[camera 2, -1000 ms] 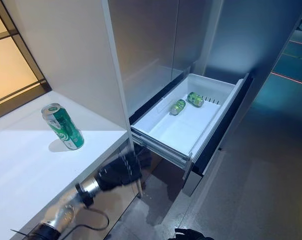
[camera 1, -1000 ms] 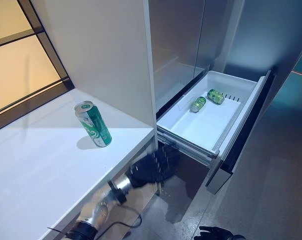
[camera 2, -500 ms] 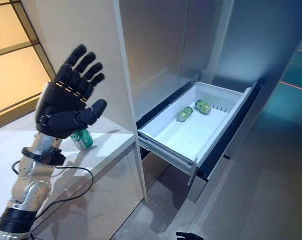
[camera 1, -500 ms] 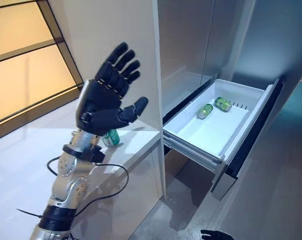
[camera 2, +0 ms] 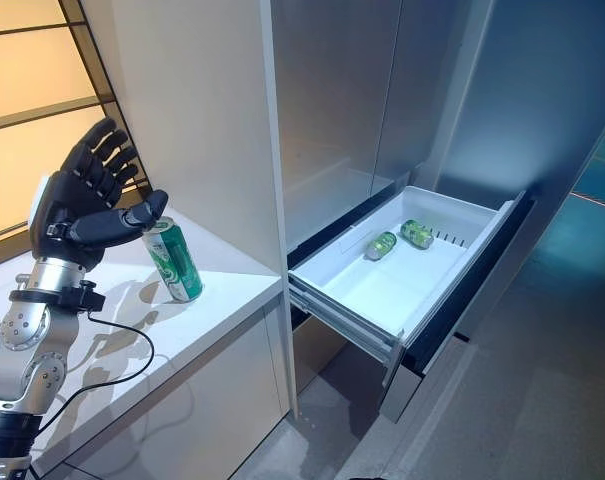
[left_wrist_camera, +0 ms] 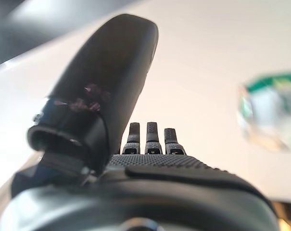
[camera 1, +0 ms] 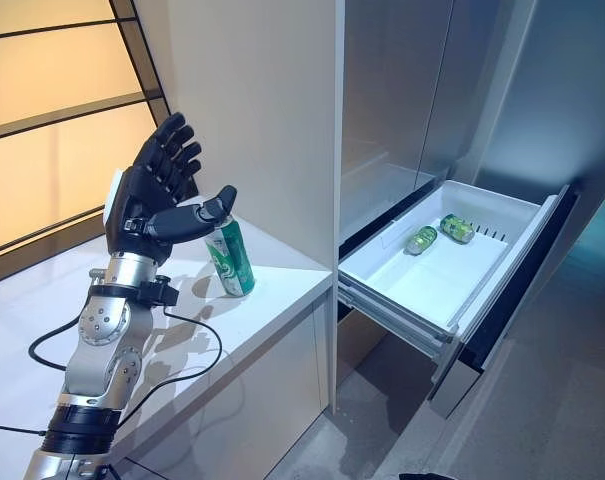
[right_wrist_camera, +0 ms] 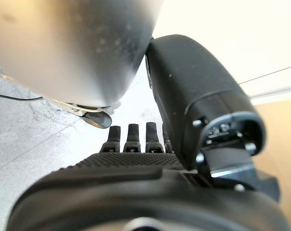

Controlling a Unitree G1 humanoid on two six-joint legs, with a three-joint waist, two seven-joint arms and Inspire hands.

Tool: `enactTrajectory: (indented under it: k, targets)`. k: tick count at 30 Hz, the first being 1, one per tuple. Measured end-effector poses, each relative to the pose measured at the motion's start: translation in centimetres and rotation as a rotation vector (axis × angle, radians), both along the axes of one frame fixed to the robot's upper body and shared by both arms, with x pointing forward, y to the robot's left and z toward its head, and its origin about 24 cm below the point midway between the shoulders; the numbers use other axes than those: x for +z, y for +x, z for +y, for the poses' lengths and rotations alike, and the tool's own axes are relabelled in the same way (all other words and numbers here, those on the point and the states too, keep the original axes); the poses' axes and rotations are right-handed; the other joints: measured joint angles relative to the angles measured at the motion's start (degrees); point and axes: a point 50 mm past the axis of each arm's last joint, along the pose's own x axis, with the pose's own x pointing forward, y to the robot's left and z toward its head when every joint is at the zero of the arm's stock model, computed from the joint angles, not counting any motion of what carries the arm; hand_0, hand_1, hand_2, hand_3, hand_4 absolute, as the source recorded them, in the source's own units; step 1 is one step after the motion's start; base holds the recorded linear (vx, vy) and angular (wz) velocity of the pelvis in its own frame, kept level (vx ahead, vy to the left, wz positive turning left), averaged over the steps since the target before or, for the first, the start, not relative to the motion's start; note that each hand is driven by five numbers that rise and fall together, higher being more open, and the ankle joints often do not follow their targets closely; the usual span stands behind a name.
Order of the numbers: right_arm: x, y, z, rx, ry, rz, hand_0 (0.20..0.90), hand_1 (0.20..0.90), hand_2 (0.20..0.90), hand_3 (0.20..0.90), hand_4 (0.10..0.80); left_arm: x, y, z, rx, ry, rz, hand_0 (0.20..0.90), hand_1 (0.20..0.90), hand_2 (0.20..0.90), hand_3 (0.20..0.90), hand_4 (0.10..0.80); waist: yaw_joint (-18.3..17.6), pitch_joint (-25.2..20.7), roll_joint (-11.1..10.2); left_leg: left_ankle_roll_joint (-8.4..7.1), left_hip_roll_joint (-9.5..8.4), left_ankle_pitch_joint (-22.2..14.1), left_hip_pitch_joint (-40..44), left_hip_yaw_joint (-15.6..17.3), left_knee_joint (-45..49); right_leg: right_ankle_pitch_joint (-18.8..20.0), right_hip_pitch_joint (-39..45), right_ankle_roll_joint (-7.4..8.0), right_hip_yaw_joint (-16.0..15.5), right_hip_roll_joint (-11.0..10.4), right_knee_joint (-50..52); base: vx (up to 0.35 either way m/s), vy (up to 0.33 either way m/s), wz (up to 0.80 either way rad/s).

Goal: Put drinks into fridge and close the fridge

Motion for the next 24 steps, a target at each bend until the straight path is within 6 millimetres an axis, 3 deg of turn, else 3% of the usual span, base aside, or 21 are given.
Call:
enactTrajectory:
  k: [10, 24]
  targets:
    - [0.0, 0.2, 0.3, 0.002, 0.007, 0.002, 0.900, 0.900, 0.900, 0.900, 0.800, -2.0, 0.4, 1.4, 0.004, -0.008, 0.126, 0.900, 0.900, 0.900, 0.900, 0.800, 0.44, 0.63, -0.96, 0.01, -0.05, 0.01, 0.17, 0.00, 0.01, 0.04, -0.06, -0.05, 0.00, -0.02, 0.02, 0.000, 0.000, 0.00]
    - [0.2, 1.0, 0.6, 0.009, 0.015, -0.009, 0.900, 0.900, 0.900, 0.900, 0.800, -2.7, 0.5, 2.2, -0.086, 0.040, 0.225, 0.900, 0.900, 0.900, 0.900, 0.800, -0.74, 1.38, -1.61, 0.01, -0.05, 0.01, 0.06, 0.06, 0.00, 0.04, -0.22, -0.04, 0.08, -0.01, 0.04, 0.000, 0.000, 0.00]
